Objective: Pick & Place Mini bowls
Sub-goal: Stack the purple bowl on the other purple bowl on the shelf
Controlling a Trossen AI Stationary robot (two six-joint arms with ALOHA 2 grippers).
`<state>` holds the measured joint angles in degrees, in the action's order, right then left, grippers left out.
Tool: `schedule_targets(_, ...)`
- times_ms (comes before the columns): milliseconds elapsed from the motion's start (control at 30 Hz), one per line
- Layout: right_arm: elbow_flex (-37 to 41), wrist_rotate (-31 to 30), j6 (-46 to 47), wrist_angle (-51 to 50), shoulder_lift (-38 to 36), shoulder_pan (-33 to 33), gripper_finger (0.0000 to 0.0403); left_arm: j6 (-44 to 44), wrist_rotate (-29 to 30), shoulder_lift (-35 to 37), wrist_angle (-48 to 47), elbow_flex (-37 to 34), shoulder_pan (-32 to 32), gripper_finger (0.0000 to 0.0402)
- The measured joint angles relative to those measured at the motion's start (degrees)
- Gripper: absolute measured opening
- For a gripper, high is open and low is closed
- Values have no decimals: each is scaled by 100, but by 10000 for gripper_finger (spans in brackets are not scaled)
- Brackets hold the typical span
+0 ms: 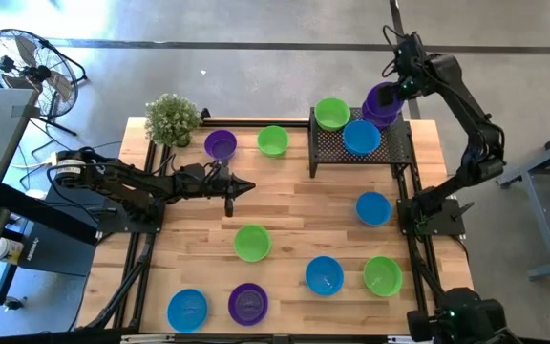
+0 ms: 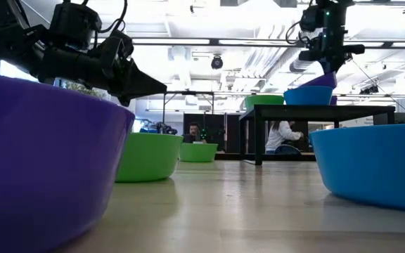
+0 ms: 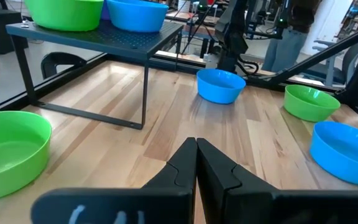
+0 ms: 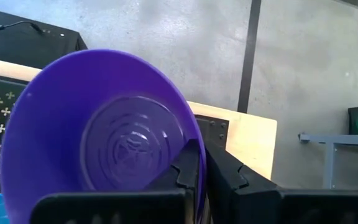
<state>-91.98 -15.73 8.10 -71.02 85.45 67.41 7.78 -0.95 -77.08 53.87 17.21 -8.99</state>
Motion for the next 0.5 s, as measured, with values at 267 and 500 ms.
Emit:
schedule_targets(267,0,-31,71,33,70,8,10,0,2,-2,2,0,0,2)
schedule_targets(500,0,-33,61,32,331,-8,11,0,2,-2,2,0,0,2)
